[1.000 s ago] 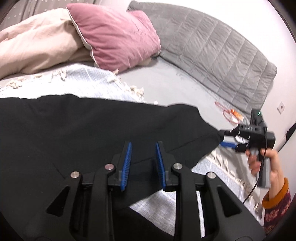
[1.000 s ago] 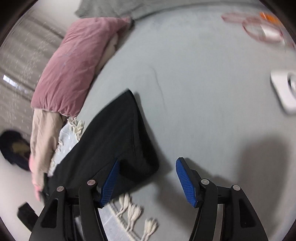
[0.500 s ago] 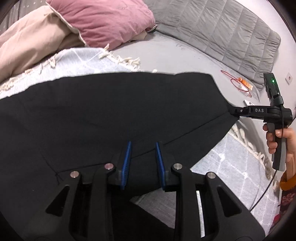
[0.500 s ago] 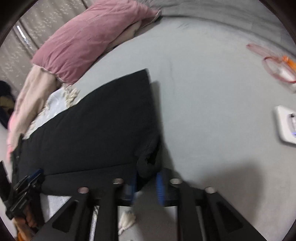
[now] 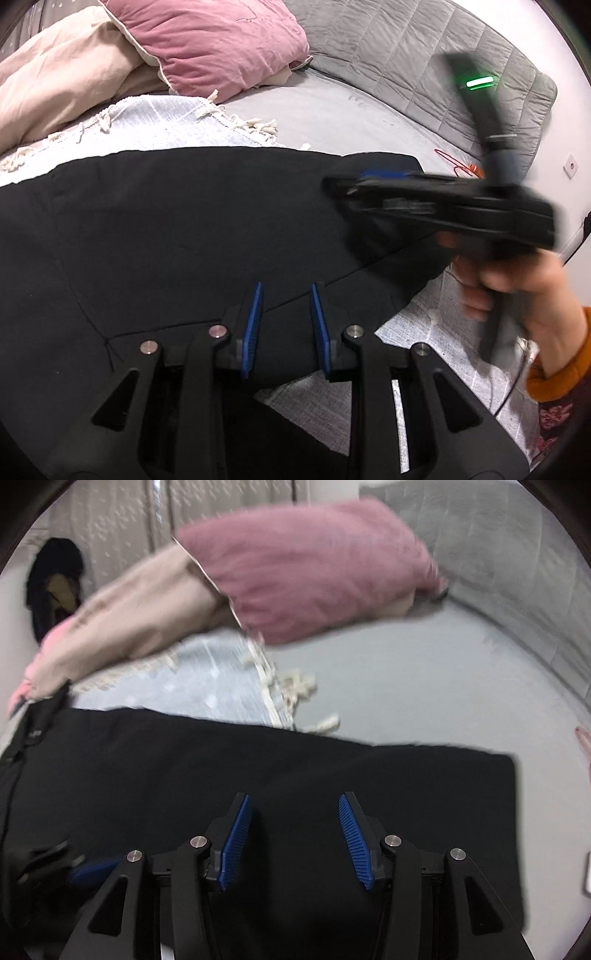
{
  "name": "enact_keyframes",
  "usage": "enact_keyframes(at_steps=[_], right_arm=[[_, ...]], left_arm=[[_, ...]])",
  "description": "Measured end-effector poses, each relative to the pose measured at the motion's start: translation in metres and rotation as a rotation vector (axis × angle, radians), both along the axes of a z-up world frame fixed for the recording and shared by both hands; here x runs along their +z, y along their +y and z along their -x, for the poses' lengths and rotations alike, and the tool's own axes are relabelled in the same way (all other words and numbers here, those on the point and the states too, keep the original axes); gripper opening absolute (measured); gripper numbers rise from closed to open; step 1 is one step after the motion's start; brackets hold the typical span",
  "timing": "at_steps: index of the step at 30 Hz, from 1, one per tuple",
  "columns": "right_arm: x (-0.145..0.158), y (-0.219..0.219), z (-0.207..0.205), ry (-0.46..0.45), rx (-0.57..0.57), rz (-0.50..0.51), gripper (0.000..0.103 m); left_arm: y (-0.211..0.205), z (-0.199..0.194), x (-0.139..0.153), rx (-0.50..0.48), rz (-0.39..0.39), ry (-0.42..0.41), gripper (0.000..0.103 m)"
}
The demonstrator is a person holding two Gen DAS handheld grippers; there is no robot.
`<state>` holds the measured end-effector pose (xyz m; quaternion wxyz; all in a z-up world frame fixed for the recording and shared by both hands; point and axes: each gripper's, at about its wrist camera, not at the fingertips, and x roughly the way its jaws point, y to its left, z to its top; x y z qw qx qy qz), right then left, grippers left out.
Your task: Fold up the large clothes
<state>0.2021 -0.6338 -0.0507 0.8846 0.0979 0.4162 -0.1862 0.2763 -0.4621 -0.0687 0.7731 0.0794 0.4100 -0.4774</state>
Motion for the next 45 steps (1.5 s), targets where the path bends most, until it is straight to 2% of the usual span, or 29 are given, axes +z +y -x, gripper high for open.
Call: enact_keyframes(at_steps=[1,3,4,6,8,11,13,15,17,20,24,27,30,34,37,40,42,45], right_arm=[[-0.011,-0.012,-0.007,0.041,-0.03,0.019,0.05],[-0.015,-0.043,0.004,0.046,-0.112,0.103,0.051],[-0.015,-0.073,0.009,0.078,-0.215,0.141,0.051],[-0.014,-0.122,0.031,0.117,-0.398,0.144,0.056],[-0.008,-0.149,0.059,0.149,-0.561,0.153,0.061],[-0.001,-0.142,0.077,0.147,-0.525,0.166,0.061],[0.005,-0.129,0.09,0.157,-0.467,0.165,0.061],[0.021,-0.113,0.106,0.118,-0.424,0.128,0.062],[0.034,-0.087,0.116,0.073,-0.393,0.074,0.067],[0.052,-0.056,0.131,-0.03,-0.306,-0.074,0.077],[0.056,-0.037,0.143,-0.054,-0.248,-0.215,0.077],[0.061,-0.029,0.147,-0.05,-0.235,-0.227,0.078],[0.067,-0.02,0.154,-0.05,-0.229,-0.209,0.078],[0.073,-0.002,0.165,-0.08,-0.218,-0.248,0.079],[0.066,0.007,0.167,-0.096,-0.223,-0.306,0.081],[0.052,0.01,0.163,-0.095,-0.222,-0.378,0.082],[0.037,0.007,0.161,-0.105,-0.243,-0.452,0.082],[0.01,0.0,0.16,-0.153,-0.306,-0.543,0.082]], left_arm=[[0.0,0.0,0.0,0.0,0.0,0.0,0.028],[0.0,0.001,0.0,0.0,-0.001,-0.001,0.028],[0.0,0.001,0.0,-0.001,-0.002,0.0,0.03],[0.0,0.0,0.0,0.0,0.0,0.005,0.03],[0.002,-0.001,0.0,0.0,0.013,0.016,0.03],[0.006,-0.003,0.003,0.006,0.046,0.037,0.039],[0.013,-0.002,0.007,0.03,0.072,0.044,0.06],[0.023,0.001,0.014,0.069,0.091,0.049,0.067],[0.033,0.006,0.022,0.094,0.087,0.052,0.069],[0.052,0.012,0.033,0.123,0.055,0.044,0.07],[0.092,0.024,0.056,0.192,-0.025,-0.044,0.074],[0.142,0.037,0.082,0.279,-0.06,-0.115,0.083],[0.188,0.044,0.106,0.353,-0.101,-0.126,0.084],[0.256,0.06,0.145,0.47,-0.136,-0.119,0.085],[0.303,0.078,0.168,0.538,-0.138,-0.124,0.088],[0.342,0.097,0.176,0.602,-0.125,-0.121,0.096],[0.368,0.107,0.172,0.636,-0.101,-0.101,0.096],[0.402,0.114,0.151,0.699,-0.078,-0.049,0.097]])
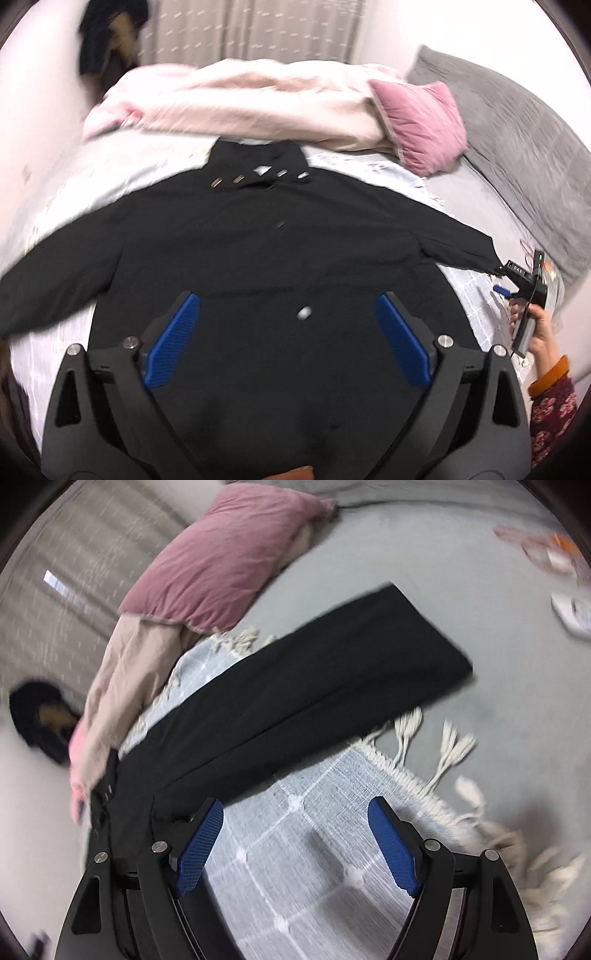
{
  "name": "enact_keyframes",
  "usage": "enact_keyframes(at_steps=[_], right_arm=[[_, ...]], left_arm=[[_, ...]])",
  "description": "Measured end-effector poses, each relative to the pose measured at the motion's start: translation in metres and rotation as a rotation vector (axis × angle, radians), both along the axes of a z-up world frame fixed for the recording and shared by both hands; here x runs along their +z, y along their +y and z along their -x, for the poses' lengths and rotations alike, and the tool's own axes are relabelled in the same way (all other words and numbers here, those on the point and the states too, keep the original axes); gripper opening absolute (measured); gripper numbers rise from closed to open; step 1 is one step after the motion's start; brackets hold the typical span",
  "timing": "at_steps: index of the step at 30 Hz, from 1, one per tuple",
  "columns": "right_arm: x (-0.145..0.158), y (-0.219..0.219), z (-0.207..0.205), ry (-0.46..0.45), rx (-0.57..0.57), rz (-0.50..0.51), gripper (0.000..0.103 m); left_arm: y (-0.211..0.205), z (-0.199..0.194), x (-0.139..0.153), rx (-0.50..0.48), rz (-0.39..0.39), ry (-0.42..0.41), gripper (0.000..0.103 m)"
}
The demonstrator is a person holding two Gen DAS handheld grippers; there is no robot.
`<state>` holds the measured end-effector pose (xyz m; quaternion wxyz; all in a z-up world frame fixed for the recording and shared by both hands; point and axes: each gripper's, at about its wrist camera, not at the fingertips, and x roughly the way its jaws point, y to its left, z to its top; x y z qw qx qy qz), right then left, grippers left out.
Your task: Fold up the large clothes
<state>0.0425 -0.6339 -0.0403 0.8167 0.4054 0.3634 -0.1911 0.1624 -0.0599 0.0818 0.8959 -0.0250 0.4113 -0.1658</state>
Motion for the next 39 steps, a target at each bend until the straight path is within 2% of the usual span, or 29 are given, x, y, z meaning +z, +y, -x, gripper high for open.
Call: enact_keyframes(at_steps=[3,5,8,10,14,16,17,18,20,21,23,27,30,34,39], right_arm=[[-0.022,-0.004,-0.006,-0.032,-0.059,-0.03,0.082],[-0.024,-0.007,-0.01,-0.093,-0.104,0.011,0.082],[-0.024,-0.015,-0.021,-0.124,-0.164,0.024,0.082],[-0.022,-0.023,-0.028,-0.149,-0.217,0.033,0.082],[-0.025,-0.043,-0.044,-0.151,-0.33,0.032,0.081],[-0.025,-0.05,-0.048,-0.172,-0.405,0.038,0.074],[-0.026,-0.053,-0.05,-0.166,-0.429,0.038,0.064],[-0.025,-0.055,-0.052,-0.163,-0.454,0.037,0.045],[-0.019,-0.056,-0.051,-0.166,-0.506,0.039,0.022],[-0.014,-0.055,-0.05,-0.181,-0.515,0.046,0.016],[0.002,-0.05,-0.05,-0.209,-0.505,0.089,0.012],[0.051,-0.018,-0.062,-0.227,-0.398,0.275,0.01],[0.089,0.015,-0.072,-0.273,-0.31,0.382,0.01],[0.131,0.072,-0.098,-0.326,-0.18,0.487,0.01],[0.161,0.154,-0.138,-0.353,0.012,0.577,0.01]], left_arm=[[0.029,0.002,-0.032,0.071,0.027,0.01,0.097],[0.044,0.0,-0.058,0.112,0.029,0.027,0.097],[0.053,-0.007,-0.086,0.165,-0.007,0.065,0.097],[0.054,-0.011,-0.092,0.152,-0.041,0.067,0.097],[0.061,-0.007,-0.089,0.156,-0.081,-0.012,0.097],[0.067,-0.007,-0.089,0.16,-0.105,-0.025,0.097],[0.071,-0.007,-0.089,0.161,-0.112,-0.033,0.097],[0.075,-0.006,-0.089,0.163,-0.118,-0.046,0.097],[0.082,-0.007,-0.088,0.177,-0.133,-0.076,0.097],[0.085,-0.008,-0.089,0.186,-0.142,-0.082,0.097],[0.09,-0.009,-0.092,0.197,-0.163,-0.09,0.097],[0.098,-0.014,-0.099,0.218,-0.196,-0.077,0.097],[0.106,-0.015,-0.099,0.227,-0.165,-0.049,0.097],[0.115,-0.013,-0.092,0.255,-0.153,-0.073,0.097],[0.125,-0.013,-0.086,0.273,-0.102,-0.066,0.097]])
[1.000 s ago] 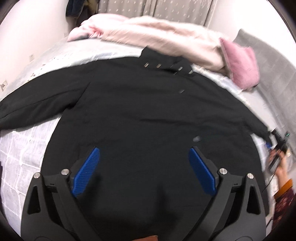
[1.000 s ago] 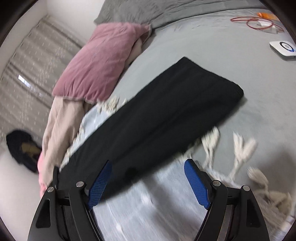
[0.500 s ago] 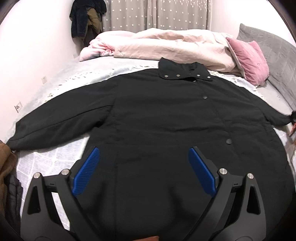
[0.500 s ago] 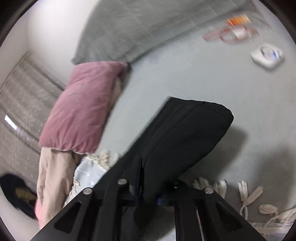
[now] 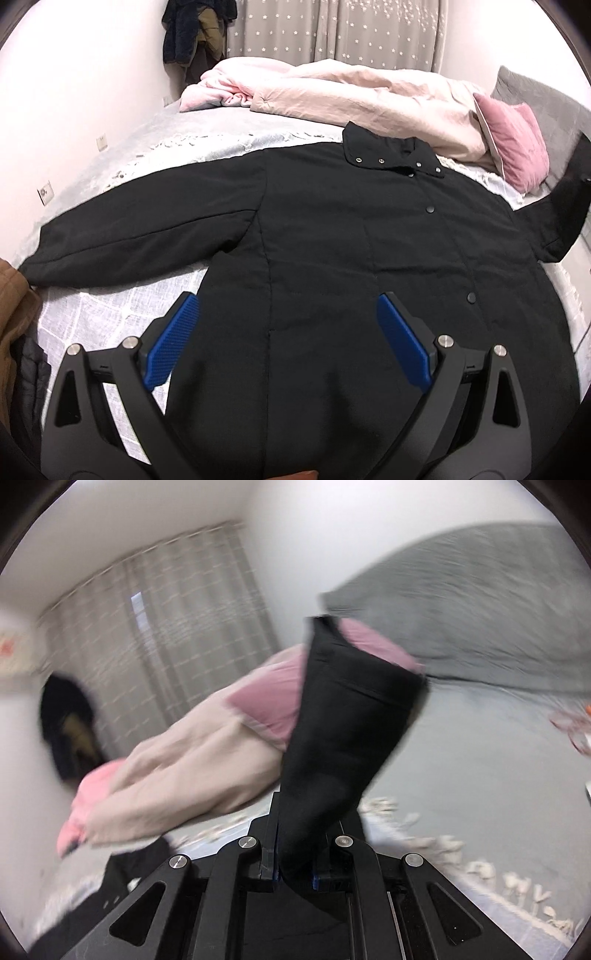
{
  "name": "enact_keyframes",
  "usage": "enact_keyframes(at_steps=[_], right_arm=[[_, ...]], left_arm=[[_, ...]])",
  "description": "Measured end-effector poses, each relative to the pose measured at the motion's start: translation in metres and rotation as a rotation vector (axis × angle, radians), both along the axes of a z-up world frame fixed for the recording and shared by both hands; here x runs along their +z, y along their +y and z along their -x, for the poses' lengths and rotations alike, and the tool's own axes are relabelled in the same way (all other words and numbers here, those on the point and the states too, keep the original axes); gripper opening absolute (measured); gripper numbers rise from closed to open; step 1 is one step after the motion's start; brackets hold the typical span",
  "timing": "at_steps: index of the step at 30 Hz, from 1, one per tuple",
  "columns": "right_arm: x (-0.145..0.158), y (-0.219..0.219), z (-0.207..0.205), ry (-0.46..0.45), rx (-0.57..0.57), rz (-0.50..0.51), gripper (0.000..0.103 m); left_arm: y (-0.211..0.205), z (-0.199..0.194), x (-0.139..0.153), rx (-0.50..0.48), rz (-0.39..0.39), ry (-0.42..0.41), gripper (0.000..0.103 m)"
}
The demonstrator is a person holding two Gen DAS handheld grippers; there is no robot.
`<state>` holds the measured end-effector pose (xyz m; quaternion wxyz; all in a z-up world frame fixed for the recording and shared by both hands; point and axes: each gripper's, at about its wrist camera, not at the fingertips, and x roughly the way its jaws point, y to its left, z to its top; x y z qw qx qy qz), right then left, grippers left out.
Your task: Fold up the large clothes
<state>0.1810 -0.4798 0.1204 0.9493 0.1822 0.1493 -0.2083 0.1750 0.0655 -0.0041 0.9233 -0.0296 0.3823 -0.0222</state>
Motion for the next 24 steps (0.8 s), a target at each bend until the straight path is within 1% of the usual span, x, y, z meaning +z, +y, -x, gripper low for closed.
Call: enact_keyframes(at_steps=[2,4,7,8,10,12,13,14,16,17,18,20,21,22,23,24], right_arm=[[0.004,0.034,-0.016,0.025,0.063,0.05,0.01],[0.005,0.079,-0.032,0.055,0.148,0.113,0.01],[-0.005,0.133,-0.051,0.091,0.241,0.178,0.01],[-0.014,0.159,-0.06,0.114,0.285,0.196,0.01],[-0.034,0.195,-0.076,0.16,0.352,0.21,0.01],[-0.055,0.227,-0.087,0.201,0.412,0.216,0.012],[-0.07,0.244,-0.097,0.24,0.449,0.215,0.014],[-0.082,0.253,-0.103,0.269,0.464,0.214,0.015],[-0.119,0.275,-0.116,0.386,0.498,0.192,0.023],[-0.137,0.281,-0.12,0.439,0.518,0.157,0.036],[-0.154,0.28,-0.121,0.488,0.538,0.111,0.05],[-0.179,0.28,-0.122,0.564,0.579,0.011,0.06],[-0.183,0.282,-0.117,0.56,0.583,0.019,0.064],[-0.183,0.286,-0.112,0.546,0.599,0.05,0.066],[-0.179,0.289,-0.11,0.542,0.625,0.057,0.069],[-0.176,0.291,-0.107,0.54,0.655,0.048,0.069]], left_arm=[[0.005,0.0,0.001,0.016,0.019,0.005,0.097],[0.009,0.0,0.002,0.027,0.039,0.009,0.097],[0.013,-0.001,0.001,0.043,0.077,0.019,0.097],[0.014,-0.001,0.001,0.043,0.087,0.023,0.097],[0.015,-0.001,0.001,0.041,0.098,0.031,0.097],[0.013,-0.001,0.001,0.038,0.09,0.031,0.097],[0.013,-0.001,0.002,0.036,0.081,0.029,0.097],[0.012,-0.001,0.003,0.033,0.075,0.027,0.097],[0.012,0.0,0.004,0.031,0.064,0.027,0.097],[0.012,-0.001,0.004,0.029,0.064,0.031,0.097],[0.013,-0.002,0.003,0.027,0.067,0.037,0.097],[0.014,-0.003,0.001,0.024,0.079,0.05,0.097],[0.014,-0.004,0.001,0.023,0.081,0.055,0.097],[0.014,-0.004,0.0,0.023,0.081,0.058,0.097],[0.013,-0.004,0.0,0.024,0.077,0.061,0.097],[0.012,-0.004,-0.001,0.023,0.074,0.063,0.097]])
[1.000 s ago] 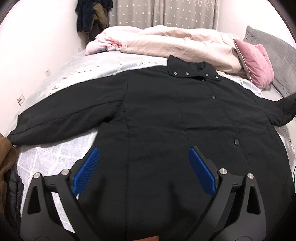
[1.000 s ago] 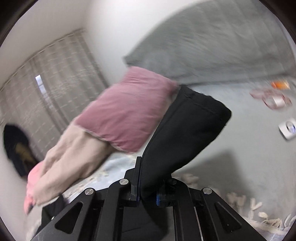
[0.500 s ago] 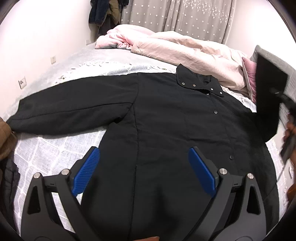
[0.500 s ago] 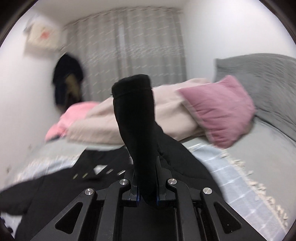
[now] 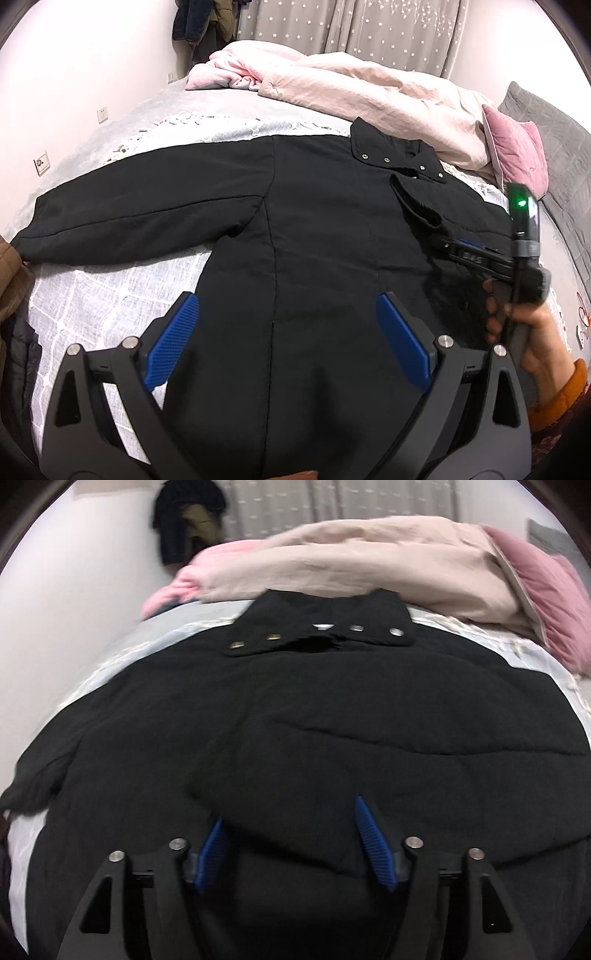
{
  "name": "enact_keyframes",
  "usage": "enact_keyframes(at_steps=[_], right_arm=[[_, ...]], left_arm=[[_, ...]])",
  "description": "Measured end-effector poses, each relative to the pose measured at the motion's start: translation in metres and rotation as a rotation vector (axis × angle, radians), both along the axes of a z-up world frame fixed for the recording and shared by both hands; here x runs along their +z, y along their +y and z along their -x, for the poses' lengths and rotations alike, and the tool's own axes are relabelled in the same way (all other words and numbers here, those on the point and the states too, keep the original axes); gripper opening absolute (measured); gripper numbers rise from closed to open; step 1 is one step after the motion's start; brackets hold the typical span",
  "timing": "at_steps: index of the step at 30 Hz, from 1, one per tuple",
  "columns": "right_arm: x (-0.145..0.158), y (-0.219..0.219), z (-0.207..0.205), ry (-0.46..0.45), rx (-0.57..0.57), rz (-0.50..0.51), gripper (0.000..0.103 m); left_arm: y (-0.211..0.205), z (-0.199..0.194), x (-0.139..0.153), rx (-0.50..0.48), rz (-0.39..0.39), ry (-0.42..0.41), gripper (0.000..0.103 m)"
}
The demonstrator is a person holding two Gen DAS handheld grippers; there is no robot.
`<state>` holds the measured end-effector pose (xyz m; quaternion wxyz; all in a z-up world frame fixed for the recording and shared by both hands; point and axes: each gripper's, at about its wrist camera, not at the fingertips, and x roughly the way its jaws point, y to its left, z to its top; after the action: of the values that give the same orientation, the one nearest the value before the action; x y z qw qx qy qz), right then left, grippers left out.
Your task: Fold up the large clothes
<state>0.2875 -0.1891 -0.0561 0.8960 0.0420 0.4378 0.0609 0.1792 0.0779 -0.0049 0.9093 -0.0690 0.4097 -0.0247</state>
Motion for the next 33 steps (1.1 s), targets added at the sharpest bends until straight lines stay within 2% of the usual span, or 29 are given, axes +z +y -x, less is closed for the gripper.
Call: enact_keyframes(at_steps=[4,8,11,14,18,21,23,28,30,33], right_arm=[[0.025,0.003,0.009,-0.035,0.076,-0.1,0.069],[0.043,0.006,0.001,-0.106,0.065,-0.115,0.07],[0.031,0.004,-0.019,-0.07,-0.027,-0.085,0.07],[-0.006,0.0,-0.031,0.033,-0.093,-0.051,0.07],[-0.011,0.032,-0.024,-0.008,-0.057,0.144,0.071],[-0.004,0.051,-0.016,0.034,0.023,0.175,0.071],[0.004,0.052,-0.004,0.05,0.082,0.136,0.071],[0.023,0.027,0.034,0.063,0.093,0.047,0.071],[0.033,0.007,0.052,0.034,0.064,0.077,0.071],[0.04,-0.039,0.065,0.003,-0.026,0.184,0.071]], left_arm=[[-0.005,0.001,0.0,-0.009,-0.002,0.003,0.097],[-0.008,0.002,-0.001,-0.015,-0.007,0.008,0.097],[-0.009,0.001,-0.002,-0.02,-0.011,0.015,0.097],[-0.008,0.0,-0.004,-0.026,-0.022,0.042,0.097],[-0.009,-0.001,-0.007,-0.024,-0.024,0.07,0.097],[-0.01,-0.002,-0.007,-0.028,-0.031,0.081,0.097],[-0.012,-0.001,-0.007,-0.031,-0.033,0.087,0.097],[-0.014,0.0,-0.008,-0.031,-0.026,0.096,0.097],[-0.016,0.001,-0.009,-0.033,-0.016,0.093,0.097],[-0.025,0.0,-0.008,-0.054,-0.004,0.075,0.097]])
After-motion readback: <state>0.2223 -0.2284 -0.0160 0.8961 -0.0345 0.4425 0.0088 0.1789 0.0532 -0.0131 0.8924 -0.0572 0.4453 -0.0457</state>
